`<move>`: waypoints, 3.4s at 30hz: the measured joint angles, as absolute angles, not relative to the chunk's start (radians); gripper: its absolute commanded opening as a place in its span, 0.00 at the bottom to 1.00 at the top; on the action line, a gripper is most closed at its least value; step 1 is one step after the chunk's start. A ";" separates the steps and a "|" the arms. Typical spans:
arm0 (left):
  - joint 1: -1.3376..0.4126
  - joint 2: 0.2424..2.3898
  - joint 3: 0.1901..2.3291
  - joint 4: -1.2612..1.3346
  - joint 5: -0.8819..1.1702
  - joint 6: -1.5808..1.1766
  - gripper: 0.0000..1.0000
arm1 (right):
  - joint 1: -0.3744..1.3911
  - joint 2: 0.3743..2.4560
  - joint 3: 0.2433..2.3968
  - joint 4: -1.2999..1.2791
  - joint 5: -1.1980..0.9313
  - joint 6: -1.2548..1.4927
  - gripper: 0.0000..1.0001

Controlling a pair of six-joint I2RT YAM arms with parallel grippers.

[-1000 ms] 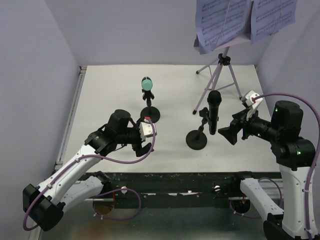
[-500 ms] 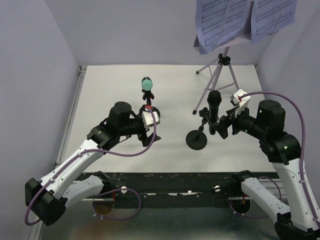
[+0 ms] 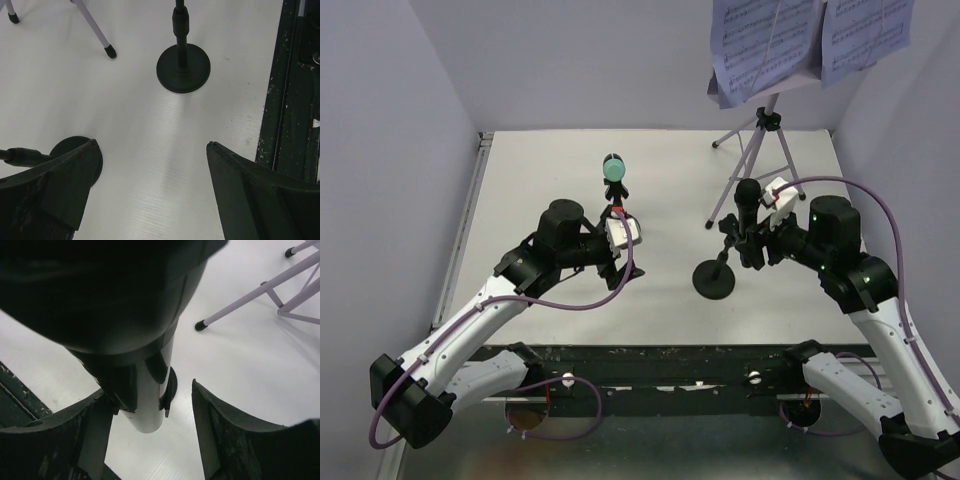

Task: Pack up the instrument practice props

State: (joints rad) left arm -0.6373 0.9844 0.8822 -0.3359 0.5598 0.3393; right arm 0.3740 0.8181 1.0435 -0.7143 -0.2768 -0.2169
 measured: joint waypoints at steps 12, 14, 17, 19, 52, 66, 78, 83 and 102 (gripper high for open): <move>-0.665 1.003 0.968 -0.335 0.596 0.355 0.99 | 0.381 0.806 0.967 -0.617 -0.343 -0.314 0.40; -0.667 1.005 0.968 -0.333 0.604 0.369 0.99 | 0.381 0.800 0.953 -0.599 -0.372 -0.337 0.34; -0.669 1.018 0.968 -0.324 0.619 0.385 0.99 | 0.381 0.789 0.939 -0.584 -0.435 -0.379 0.28; -0.670 1.032 0.968 -0.309 0.635 0.400 0.99 | 0.381 0.781 0.926 -0.572 -0.483 -0.406 0.27; -0.729 1.208 0.944 0.065 0.734 0.197 0.96 | 0.426 0.970 0.936 -0.443 -0.888 -0.431 0.21; -0.722 1.347 1.162 -0.147 0.883 0.378 0.93 | 0.426 0.971 0.931 -0.426 -0.888 -0.418 0.21; -0.722 1.422 1.215 -0.282 0.907 0.475 0.83 | 0.427 0.971 0.928 -0.419 -0.886 -0.408 0.21; -0.722 1.424 1.215 -0.265 0.911 0.449 0.76 | 0.427 0.967 0.922 -0.413 -0.885 -0.408 0.21; -0.724 1.385 1.153 -0.191 0.912 0.355 0.00 | 0.432 0.961 0.919 -0.430 -0.826 -0.390 0.70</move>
